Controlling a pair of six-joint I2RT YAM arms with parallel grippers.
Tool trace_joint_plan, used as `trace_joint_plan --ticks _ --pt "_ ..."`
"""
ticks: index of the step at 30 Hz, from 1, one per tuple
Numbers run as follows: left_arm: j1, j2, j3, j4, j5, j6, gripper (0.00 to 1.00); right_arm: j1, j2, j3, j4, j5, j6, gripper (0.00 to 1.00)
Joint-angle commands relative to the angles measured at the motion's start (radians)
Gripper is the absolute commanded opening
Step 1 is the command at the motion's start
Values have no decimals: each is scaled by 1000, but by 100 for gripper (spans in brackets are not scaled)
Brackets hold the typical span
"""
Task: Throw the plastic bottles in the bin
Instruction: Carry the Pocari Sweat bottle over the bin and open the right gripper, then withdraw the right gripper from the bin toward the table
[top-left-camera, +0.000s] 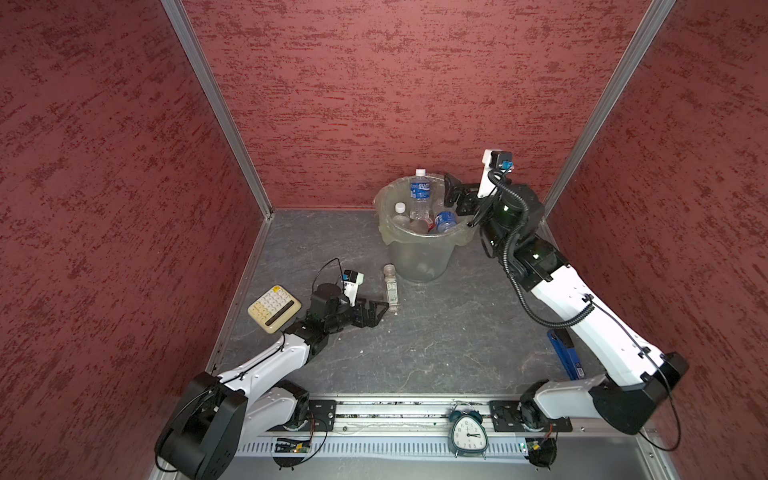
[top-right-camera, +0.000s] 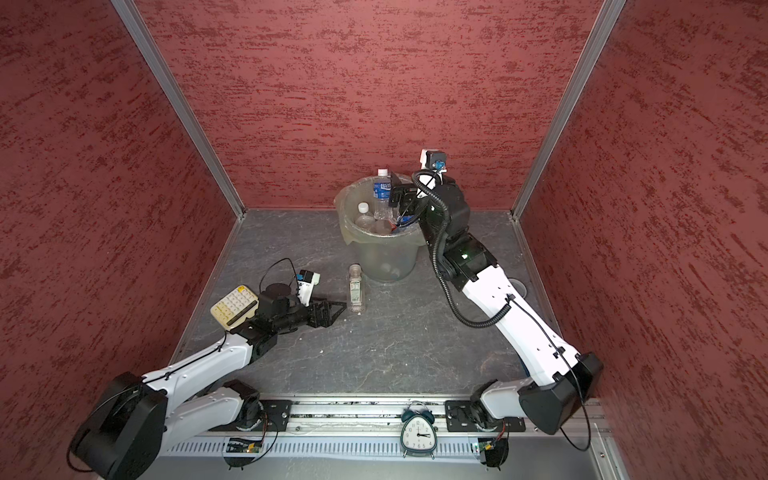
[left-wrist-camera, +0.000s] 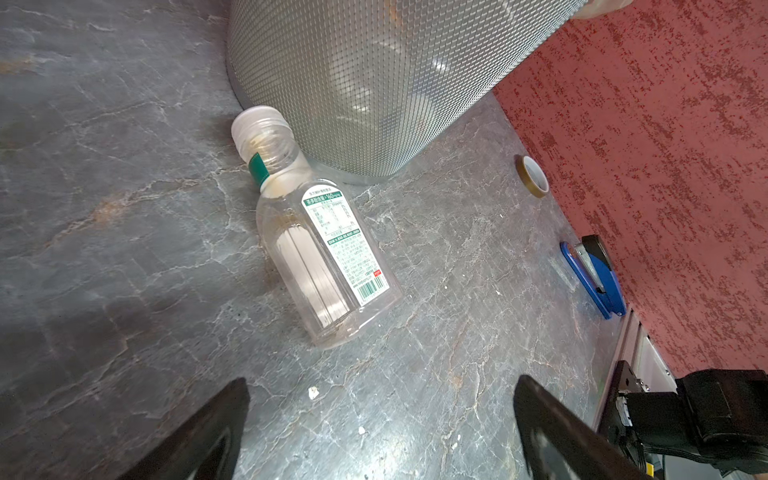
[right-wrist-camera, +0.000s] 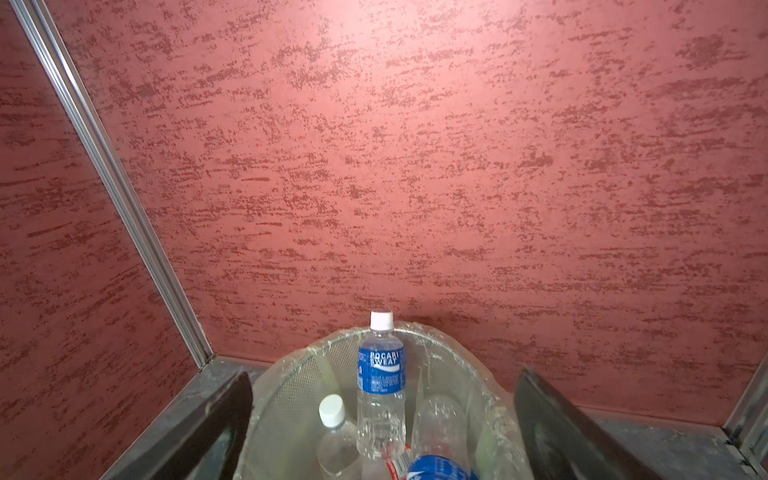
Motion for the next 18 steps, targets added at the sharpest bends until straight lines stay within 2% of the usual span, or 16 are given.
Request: trace_joint_plan --ticks 1,18 --pt "1 1 12 4 -11 13 99 -2 -30 -98 0 16 22 99" --pt "-23 -3 69 -64 -46 5 99 -2 -429 -711 51 74 204 99"
